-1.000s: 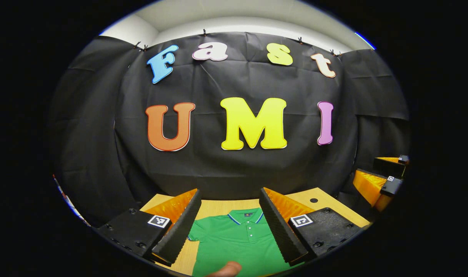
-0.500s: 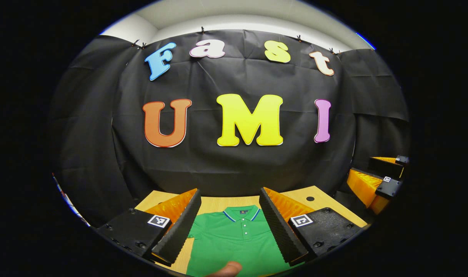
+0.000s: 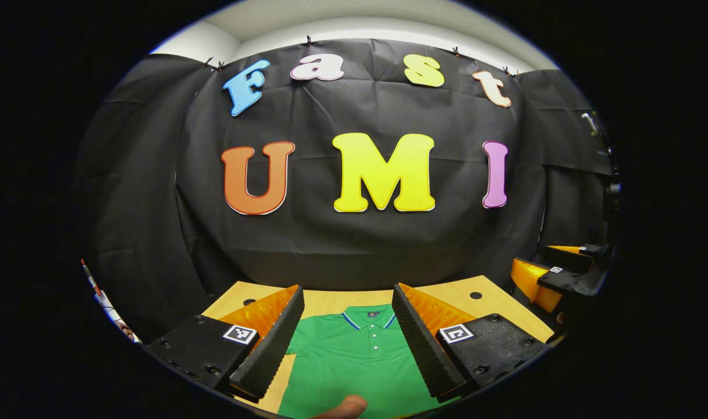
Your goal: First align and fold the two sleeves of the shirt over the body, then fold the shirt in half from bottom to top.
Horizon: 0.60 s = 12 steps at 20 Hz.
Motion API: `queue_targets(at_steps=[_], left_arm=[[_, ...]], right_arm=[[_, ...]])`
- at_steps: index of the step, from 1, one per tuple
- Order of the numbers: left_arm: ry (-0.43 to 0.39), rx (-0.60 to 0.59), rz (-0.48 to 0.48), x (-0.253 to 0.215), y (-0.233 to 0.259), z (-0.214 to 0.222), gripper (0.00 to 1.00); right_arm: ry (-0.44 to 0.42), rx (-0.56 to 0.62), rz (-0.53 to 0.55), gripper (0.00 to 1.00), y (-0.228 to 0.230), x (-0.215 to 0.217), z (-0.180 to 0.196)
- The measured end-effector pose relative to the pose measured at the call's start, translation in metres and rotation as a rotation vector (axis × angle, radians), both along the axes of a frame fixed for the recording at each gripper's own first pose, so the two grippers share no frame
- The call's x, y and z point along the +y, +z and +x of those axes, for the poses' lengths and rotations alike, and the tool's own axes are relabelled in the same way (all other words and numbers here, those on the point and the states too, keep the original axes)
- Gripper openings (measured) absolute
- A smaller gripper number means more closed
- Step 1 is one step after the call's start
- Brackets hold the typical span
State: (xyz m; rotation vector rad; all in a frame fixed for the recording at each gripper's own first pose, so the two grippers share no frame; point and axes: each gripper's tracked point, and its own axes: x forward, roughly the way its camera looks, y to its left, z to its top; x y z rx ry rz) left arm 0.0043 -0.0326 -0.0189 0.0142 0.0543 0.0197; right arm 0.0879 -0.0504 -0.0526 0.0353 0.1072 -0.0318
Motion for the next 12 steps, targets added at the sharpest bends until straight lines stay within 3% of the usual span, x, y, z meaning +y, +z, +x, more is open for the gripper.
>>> queue_targets(at_steps=[6, 12], left_arm=[[0.027, -0.008, -0.014, 0.002, -0.002, -0.002, 0.98], [0.027, -0.022, 0.053, -0.001, -0.004, -0.012, 0.98]], right_arm=[[-0.012, 0.13, 0.006, 0.96, -0.076, -0.017, 0.073], [-0.071, 0.401, 0.081, 0.96, -0.193, -0.025, 0.124]])
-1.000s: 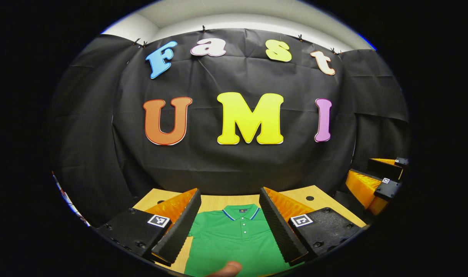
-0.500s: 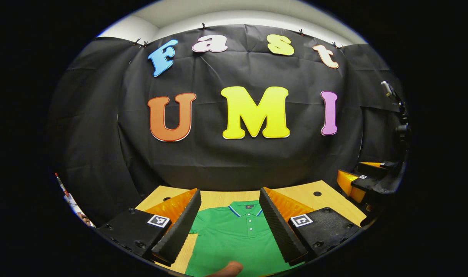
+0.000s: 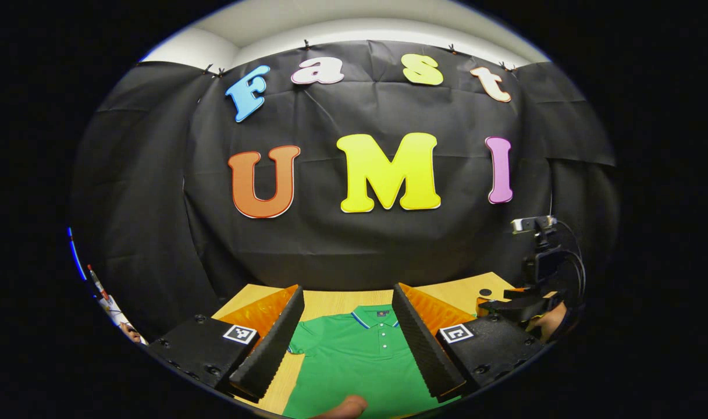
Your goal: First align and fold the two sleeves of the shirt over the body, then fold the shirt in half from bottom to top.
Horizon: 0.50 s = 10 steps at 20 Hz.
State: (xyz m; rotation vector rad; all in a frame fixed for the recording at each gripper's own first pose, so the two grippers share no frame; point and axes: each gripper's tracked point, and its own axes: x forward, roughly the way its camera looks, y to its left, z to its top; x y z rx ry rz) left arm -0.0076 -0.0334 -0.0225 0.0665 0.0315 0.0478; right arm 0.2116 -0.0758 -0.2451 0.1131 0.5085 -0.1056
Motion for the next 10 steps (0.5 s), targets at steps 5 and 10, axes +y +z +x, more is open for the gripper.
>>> queue_targets(at_steps=[5, 10], left_arm=[[0.018, 0.032, 0.009, 0.004, -0.017, -0.008, 0.99], [0.065, 0.061, -0.01, 0.019, -0.029, -0.016, 0.99]], right_arm=[[-0.07, 0.169, 0.038, 0.94, -0.068, -0.012, 0.026], [-0.068, 0.331, 0.124, 0.95, -0.11, -0.001, 0.037]])
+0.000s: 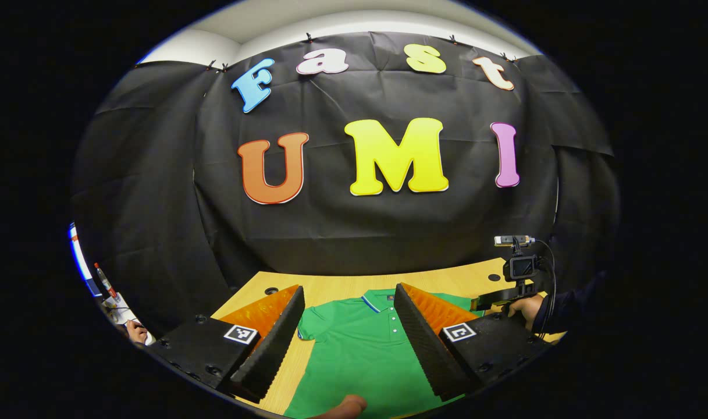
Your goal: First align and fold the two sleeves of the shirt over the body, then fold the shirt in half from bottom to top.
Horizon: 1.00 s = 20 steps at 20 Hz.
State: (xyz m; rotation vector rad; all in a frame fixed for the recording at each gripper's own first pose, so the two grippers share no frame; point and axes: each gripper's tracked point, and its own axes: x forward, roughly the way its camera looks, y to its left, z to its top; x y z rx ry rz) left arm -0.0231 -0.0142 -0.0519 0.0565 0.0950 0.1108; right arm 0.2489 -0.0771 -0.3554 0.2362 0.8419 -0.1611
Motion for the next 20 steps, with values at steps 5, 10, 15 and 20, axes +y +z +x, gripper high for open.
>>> queue_targets(at_steps=[5, 10, 15, 20], left_arm=[[0.035, 0.029, -0.032, 0.013, -0.011, -0.005, 0.99], [0.062, 0.064, -0.047, 0.022, -0.024, -0.009, 1.0], [0.092, 0.09, -0.07, 0.033, -0.034, -0.014, 0.99], [0.106, 0.103, -0.086, 0.038, -0.039, -0.018, 1.0]], right_arm=[[-0.117, 0.175, 0.207, 0.96, -0.02, 0.011, 0.001], [-0.135, 0.244, 0.304, 0.86, -0.021, 0.015, 0.015], [-0.099, 0.289, 0.253, 0.57, -0.024, 0.007, 0.013], [-0.094, 0.293, 0.21, 0.16, -0.031, -0.001, 0.011]])
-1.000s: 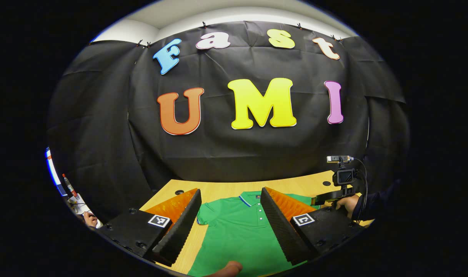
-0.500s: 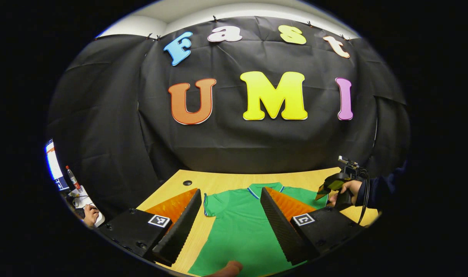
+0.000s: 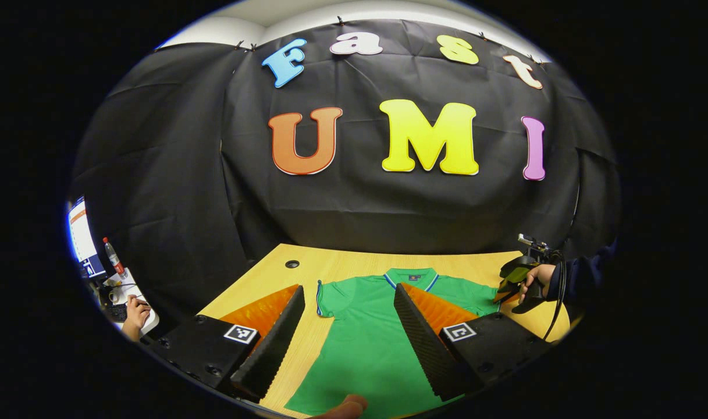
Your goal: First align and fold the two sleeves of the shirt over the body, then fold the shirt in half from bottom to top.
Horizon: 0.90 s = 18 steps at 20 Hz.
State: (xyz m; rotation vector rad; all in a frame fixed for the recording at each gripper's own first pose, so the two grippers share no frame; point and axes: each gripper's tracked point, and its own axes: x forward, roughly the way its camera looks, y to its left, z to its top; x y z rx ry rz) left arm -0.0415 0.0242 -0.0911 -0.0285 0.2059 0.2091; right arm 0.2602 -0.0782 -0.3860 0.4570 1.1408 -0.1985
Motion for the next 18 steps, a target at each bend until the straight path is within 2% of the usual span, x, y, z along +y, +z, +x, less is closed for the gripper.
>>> queue_targets(at_steps=[4, 5, 7, 8, 11, 17, 18], left_arm=[[0.005, 0.009, -0.002, 0.0, -0.002, -0.003, 1.0], [0.007, 0.01, 0.001, 0.001, -0.001, -0.004, 1.0], [0.008, 0.009, 0.005, 0.004, -0.001, -0.007, 1.0], [0.008, 0.009, 0.006, 0.004, -0.001, -0.007, 1.0], [0.009, 0.005, -0.001, 0.005, 0.0, -0.009, 1.0], [0.009, -0.028, -0.003, 0.009, 0.01, -0.013, 0.99], [0.01, -0.031, -0.005, 0.011, 0.011, -0.014, 0.99]], right_arm=[[0.026, -0.012, 0.01, 0.06, 0.004, -0.002, 0.002], [0.04, -0.015, -0.005, 0.06, 0.003, -0.003, 0.002], [0.079, -0.03, -0.049, 0.0, 0.014, -0.005, 0.0], [0.086, -0.046, -0.061, 0.03, 0.02, -0.004, 0.002], [0.111, -0.109, -0.093, 0.03, 0.046, 0.003, 0.005], [0.248, -0.228, -0.185, 0.0, 0.091, 0.038, 0.007], [0.273, -0.243, -0.189, 0.03, 0.096, 0.048, 0.008]])
